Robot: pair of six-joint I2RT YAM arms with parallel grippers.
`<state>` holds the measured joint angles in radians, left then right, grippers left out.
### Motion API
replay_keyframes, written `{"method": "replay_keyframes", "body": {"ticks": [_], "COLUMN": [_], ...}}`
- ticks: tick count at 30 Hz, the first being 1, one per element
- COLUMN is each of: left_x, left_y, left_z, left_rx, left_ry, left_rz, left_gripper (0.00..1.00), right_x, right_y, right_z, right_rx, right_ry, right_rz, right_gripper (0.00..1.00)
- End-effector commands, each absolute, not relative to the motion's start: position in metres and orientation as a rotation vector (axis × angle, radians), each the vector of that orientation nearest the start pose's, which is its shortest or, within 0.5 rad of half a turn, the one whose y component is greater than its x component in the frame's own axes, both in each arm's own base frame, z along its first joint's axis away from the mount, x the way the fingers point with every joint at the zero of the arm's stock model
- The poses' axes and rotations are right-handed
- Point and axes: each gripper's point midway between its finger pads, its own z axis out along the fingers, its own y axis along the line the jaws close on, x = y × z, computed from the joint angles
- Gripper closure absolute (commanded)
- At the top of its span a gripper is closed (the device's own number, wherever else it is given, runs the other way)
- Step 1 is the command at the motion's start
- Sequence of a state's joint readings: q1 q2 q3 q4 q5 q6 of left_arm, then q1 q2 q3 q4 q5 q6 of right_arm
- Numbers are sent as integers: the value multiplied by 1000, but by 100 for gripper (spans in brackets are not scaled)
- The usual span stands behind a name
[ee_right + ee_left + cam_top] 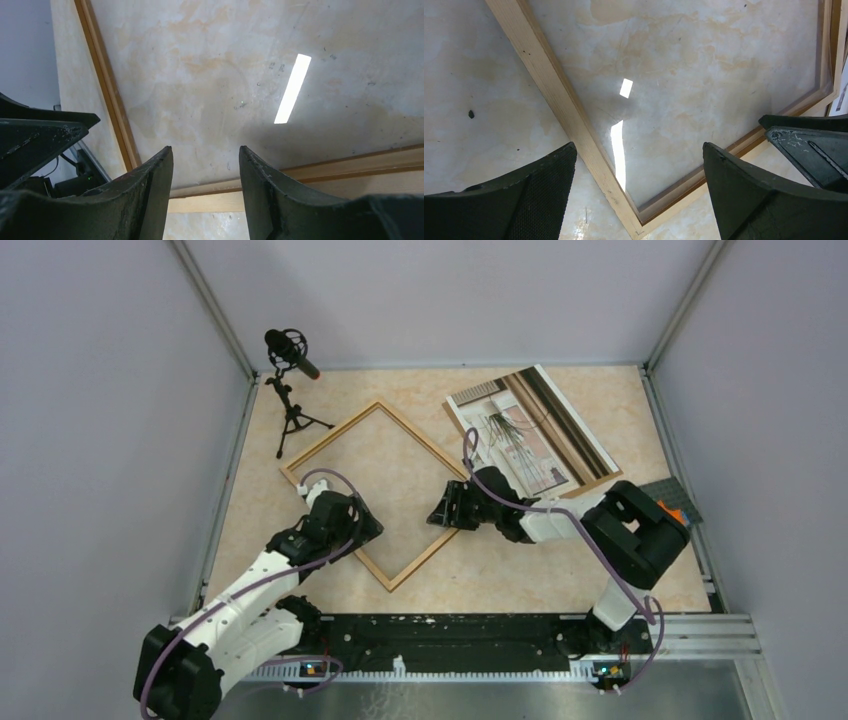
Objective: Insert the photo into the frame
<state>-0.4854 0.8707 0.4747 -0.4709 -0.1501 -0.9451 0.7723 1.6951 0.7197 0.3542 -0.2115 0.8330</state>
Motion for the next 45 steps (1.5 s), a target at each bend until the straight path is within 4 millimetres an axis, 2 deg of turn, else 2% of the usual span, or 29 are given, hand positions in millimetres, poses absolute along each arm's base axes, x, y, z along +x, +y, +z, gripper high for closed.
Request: {"method": "replay_keyframes", "body": {"ticks": [1,3,6,9,11,14,16,21,29,36,45], "left_x": [219,222,229,238,244,249,250,249,245,245,245], "left_y": [-122,-118,-117,-116,-118,-120,-122,-123,-126,-128,-126], "left_z": [83,94,120,152,173,198,207,210,199,192,196], "left_rx": [-618,-597,-524,-455,-409,-351,-323,-301,-306,-310,-310], "left_ry": [2352,2327,2259,2164,2101,2032,2015,2018,2040,2058,2048], "left_rz": [-478,-463,-474,-494,-516,-539,-544,-542,-564,-577,-567], "left_gripper": [2,2,2,2,2,2,2,2,2,2,2], "right_x": [253,251,250,254,258,267,273,290,305,311,317], "right_y": [338,337,332,313,302,282,274,260,251,256,260], "right_z": [45,65,96,113,114,103,100,90,66,52,16], "right_rx": [-57,-97,-231,-314,-377,-416,-400,-331,-276,-276,-282], "right_ry": [2379,2363,2360,2385,2418,2487,2497,2503,2510,2525,2578], "right_rz": [1040,1046,977,806,687,488,431,387,397,429,406], "right_gripper": [49,47,42,27,22,23,23,26,36,38,43]}}
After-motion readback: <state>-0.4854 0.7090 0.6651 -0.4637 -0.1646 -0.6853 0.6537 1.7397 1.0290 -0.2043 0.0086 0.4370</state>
